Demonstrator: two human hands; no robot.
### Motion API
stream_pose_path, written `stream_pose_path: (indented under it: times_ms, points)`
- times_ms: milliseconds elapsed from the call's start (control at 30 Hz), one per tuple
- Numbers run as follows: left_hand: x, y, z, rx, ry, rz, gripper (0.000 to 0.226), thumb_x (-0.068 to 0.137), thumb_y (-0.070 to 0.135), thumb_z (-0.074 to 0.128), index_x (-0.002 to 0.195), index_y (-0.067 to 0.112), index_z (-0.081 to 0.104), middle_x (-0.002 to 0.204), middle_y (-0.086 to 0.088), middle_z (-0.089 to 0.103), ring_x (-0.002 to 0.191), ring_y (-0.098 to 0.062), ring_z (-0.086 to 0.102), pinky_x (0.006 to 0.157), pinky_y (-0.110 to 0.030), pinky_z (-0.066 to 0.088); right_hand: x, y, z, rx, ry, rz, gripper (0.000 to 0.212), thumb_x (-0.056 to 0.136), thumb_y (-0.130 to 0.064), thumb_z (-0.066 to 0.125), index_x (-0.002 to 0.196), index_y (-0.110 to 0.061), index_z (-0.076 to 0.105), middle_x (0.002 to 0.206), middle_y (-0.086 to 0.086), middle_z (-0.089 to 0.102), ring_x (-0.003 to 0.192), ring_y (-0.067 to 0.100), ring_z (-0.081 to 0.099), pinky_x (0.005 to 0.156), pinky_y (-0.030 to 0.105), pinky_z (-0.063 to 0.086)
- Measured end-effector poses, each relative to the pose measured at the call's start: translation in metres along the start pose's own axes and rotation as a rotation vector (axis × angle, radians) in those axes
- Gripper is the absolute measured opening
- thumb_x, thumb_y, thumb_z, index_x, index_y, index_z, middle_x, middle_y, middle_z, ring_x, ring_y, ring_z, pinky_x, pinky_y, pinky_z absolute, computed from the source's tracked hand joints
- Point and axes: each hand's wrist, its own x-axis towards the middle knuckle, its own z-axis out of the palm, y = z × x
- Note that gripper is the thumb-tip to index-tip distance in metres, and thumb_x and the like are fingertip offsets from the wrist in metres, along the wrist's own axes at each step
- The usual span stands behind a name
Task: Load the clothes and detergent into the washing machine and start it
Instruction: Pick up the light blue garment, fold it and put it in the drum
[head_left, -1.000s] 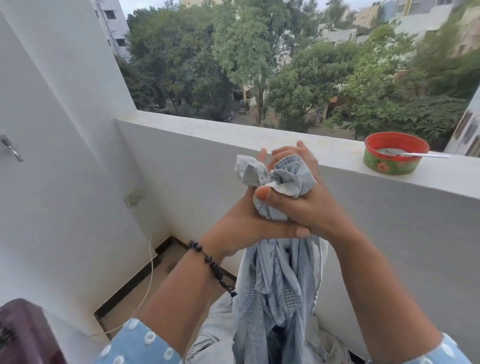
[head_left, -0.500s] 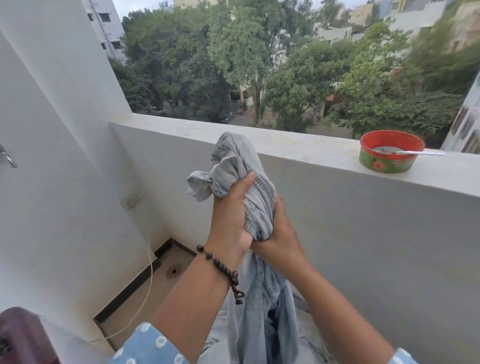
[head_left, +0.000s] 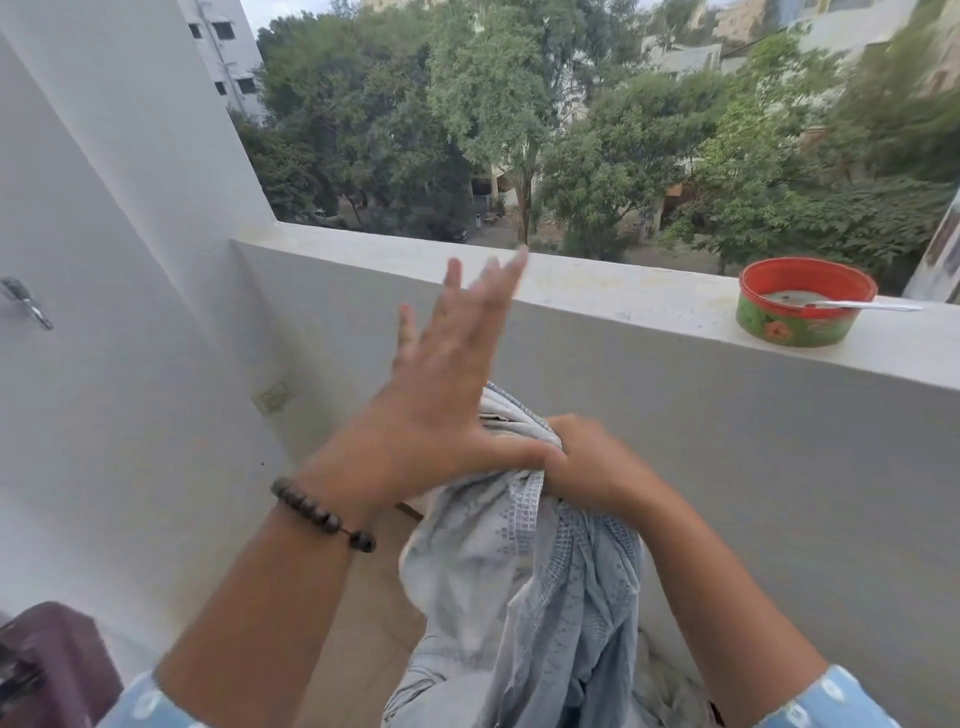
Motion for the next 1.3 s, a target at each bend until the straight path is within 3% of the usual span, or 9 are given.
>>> stream_pose_path:
  times_ms: [100,200,300,367,500,700,867,1033,1300]
  points:
    - [0.0,0.0,0.036,0.268,-0.401,-0.065,0.145,0.062,0.06,0.081,0.136,0.044,-0.042,0.164,0.002,0.013,0.152,-0.015,-0.006,0.113,-0.065,-0.014,0.0,-0.016,-0.004,-0.104,-0.119,0.017,0.01,0.073,-0.009,0.064,0.079,-0.017,0.06,0.078,0.003,0.066,0.072,0.02,0.063,0.061,0.028,0.053]
    - [0.002,-0.014,0.046,0.278,-0.375,-0.139,0.134,0.07,0.036,0.077,0.141,0.041,-0.037,0.098,0.007,0.065,0.107,-0.018,0.059,0.116,-0.066,-0.005,-0.001,-0.017,-0.007,-0.157,-0.135,0.019,0.018,0.074,-0.02,0.069,0.09,-0.018,0.06,0.092,0.004,0.068,0.086,0.025,0.065,0.071,0.035,0.054]
    - [0.006,-0.027,0.041,0.281,-0.277,-0.103,0.117,0.07,0.029,0.071,0.151,0.04,-0.014,0.084,0.01,0.064,0.091,-0.017,0.063,0.118,-0.049,0.018,-0.002,-0.009,-0.008,-0.076,-0.115,-0.023,0.04,0.074,-0.021,0.073,0.107,-0.022,0.05,0.098,0.002,0.065,0.087,0.021,0.062,0.07,0.034,0.049]
    - [0.006,-0.032,0.037,0.087,-0.191,-0.1,0.102,0.068,0.026,0.072,0.149,0.042,0.012,0.079,0.004,0.066,0.079,-0.016,0.064,0.088,-0.035,0.047,-0.004,-0.002,-0.005,0.054,-0.1,-0.065,0.054,0.071,-0.02,0.077,0.114,-0.028,0.044,0.098,-0.003,0.063,0.084,0.014,0.061,0.068,0.03,0.049]
    - [0.011,-0.044,0.036,-0.341,0.039,-0.162,0.073,0.07,0.013,0.071,0.129,0.039,0.038,0.063,-0.005,0.057,0.054,-0.019,0.052,0.057,-0.041,0.045,-0.011,0.019,0.005,0.458,-0.098,-0.125,0.083,0.072,-0.016,0.084,0.136,-0.04,0.036,0.115,-0.016,0.06,0.103,-0.002,0.061,0.085,0.02,0.052]
    - [0.018,-0.056,0.042,-0.805,0.231,-0.27,0.052,0.077,0.013,0.064,0.122,0.032,0.047,0.081,-0.029,0.054,0.064,-0.025,0.049,0.06,-0.041,0.041,-0.008,0.037,0.037,0.74,0.106,-0.066,0.045,0.073,-0.005,0.076,0.109,-0.029,0.063,0.102,0.004,0.072,0.098,0.026,0.068,0.083,0.039,0.056]
    - [0.009,-0.068,0.03,-0.386,0.152,-0.189,0.048,0.076,0.015,0.074,0.117,0.031,0.054,0.081,0.01,0.067,0.068,-0.007,0.061,0.064,-0.024,0.048,-0.007,0.041,-0.005,0.704,0.155,-0.091,0.027,0.06,-0.007,0.064,0.083,-0.017,0.073,0.08,0.005,0.071,0.075,0.016,0.064,0.068,0.034,0.051]
    - [0.01,-0.069,0.034,-0.154,0.355,-0.129,0.041,0.075,0.001,0.069,0.111,0.022,0.062,0.093,0.007,0.067,0.082,-0.013,0.062,0.063,-0.007,0.041,-0.004,0.024,-0.039,0.592,0.151,-0.164,0.035,0.061,-0.009,0.063,0.094,-0.012,0.074,0.091,0.017,0.073,0.077,0.026,0.069,0.067,0.041,0.055]
    - [0.029,-0.026,0.049,-1.188,0.682,-0.42,0.017,0.09,0.013,0.054,0.104,0.02,0.062,0.091,0.0,0.07,0.083,-0.014,0.067,0.069,-0.032,0.057,-0.003,0.0,-0.012,0.739,0.149,-0.247,0.049,0.07,-0.016,0.075,0.115,-0.028,0.06,0.106,0.0,0.072,0.095,0.014,0.069,0.08,0.029,0.056]
